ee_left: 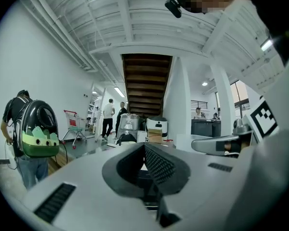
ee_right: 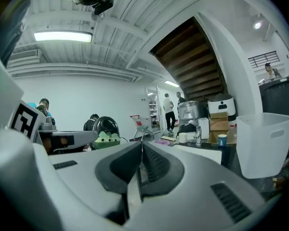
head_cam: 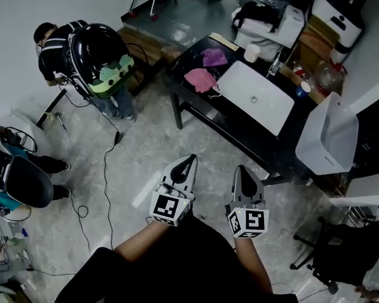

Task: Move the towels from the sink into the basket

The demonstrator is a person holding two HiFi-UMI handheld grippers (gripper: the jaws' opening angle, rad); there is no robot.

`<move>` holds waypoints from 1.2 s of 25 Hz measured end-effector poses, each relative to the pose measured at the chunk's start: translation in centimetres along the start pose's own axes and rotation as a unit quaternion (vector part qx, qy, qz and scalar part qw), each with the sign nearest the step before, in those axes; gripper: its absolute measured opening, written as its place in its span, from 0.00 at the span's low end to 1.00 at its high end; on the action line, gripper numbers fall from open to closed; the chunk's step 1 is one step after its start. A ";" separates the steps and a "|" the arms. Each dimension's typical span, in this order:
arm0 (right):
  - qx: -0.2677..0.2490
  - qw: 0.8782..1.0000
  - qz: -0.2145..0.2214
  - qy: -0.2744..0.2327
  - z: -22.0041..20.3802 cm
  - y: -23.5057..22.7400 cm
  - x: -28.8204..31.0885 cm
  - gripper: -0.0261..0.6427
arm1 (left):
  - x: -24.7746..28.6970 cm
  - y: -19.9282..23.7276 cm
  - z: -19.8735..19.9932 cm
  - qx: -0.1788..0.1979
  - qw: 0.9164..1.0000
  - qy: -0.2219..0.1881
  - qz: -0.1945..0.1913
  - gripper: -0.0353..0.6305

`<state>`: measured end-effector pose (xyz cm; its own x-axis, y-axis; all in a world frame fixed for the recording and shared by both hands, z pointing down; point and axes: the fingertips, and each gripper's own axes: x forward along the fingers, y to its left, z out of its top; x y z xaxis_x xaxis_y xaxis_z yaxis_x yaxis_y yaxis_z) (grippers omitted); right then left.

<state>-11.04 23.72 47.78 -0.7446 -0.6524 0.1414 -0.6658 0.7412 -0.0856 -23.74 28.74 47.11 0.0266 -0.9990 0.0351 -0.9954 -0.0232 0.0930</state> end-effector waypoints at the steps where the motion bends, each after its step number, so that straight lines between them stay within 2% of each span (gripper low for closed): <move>1: -0.004 1.000 0.005 0.008 0.0 0.0 1.3 0.07 | 1.0 0.8 0.0 -0.003 1.000 -0.004 0.001 0.06; 5: -0.005 0.998 0.047 0.041 -0.2 1.0 8.0 0.07 | 5.3 6.0 0.4 -0.014 1.000 -0.019 0.017 0.06; 9: -0.017 0.996 0.066 0.060 0.6 1.4 14.5 0.07 | 9.8 11.1 0.4 -0.024 0.999 -0.004 0.024 0.06; 16: -0.028 0.993 0.097 0.068 2.1 3.5 25.5 0.07 | 15.4 18.6 0.3 -0.038 0.999 0.014 0.013 0.06; 24: -0.025 0.992 0.083 0.095 1.3 3.9 33.4 0.07 | 19.9 24.5 -0.4 -0.048 0.999 0.022 -0.006 0.06; 30: -0.023 0.991 0.075 0.107 1.0 2.6 36.2 0.07 | 21.6 26.1 -1.0 -0.058 0.998 0.029 -0.005 0.06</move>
<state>-39.75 1.87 51.71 -0.8044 -0.4894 0.3368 -0.5414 0.8372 -0.0766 -49.10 6.61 51.26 0.0460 -0.9948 0.0905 -0.9779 -0.0263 0.2076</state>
